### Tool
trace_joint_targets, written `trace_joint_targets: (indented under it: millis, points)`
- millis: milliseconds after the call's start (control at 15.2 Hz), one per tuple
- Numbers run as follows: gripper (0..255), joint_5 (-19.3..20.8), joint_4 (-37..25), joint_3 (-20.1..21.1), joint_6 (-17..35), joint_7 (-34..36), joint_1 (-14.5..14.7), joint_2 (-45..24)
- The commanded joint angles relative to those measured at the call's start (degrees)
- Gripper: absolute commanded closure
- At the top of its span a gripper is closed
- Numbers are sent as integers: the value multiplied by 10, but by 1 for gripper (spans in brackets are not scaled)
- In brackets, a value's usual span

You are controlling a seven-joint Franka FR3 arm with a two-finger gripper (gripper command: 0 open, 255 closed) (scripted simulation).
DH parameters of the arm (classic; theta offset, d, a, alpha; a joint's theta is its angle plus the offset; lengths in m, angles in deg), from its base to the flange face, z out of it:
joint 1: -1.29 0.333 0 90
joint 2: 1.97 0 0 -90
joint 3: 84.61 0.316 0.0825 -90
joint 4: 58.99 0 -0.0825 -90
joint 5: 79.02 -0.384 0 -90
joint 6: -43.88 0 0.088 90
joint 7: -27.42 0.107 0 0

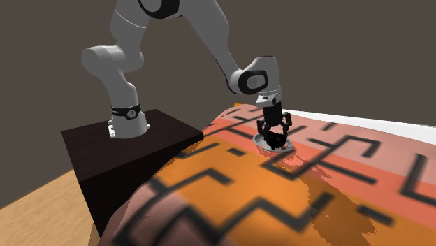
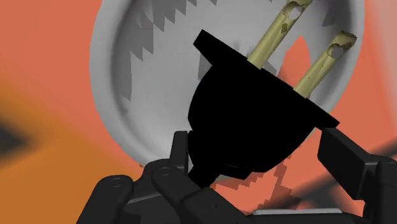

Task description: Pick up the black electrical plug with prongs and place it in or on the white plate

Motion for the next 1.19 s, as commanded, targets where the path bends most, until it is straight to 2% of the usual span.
trace_joint_targets:
  millis: [0,330,396,1122]
  points:
    - [255,1,13,-1,-3,0,-1,-1]
    - [255,0,9,-1,-2,-3,-3,-5]
    - [255,-1,-14,-1,-11,0,5,-19]
    - [255,-33,5,33,-61,-29,-19,48]
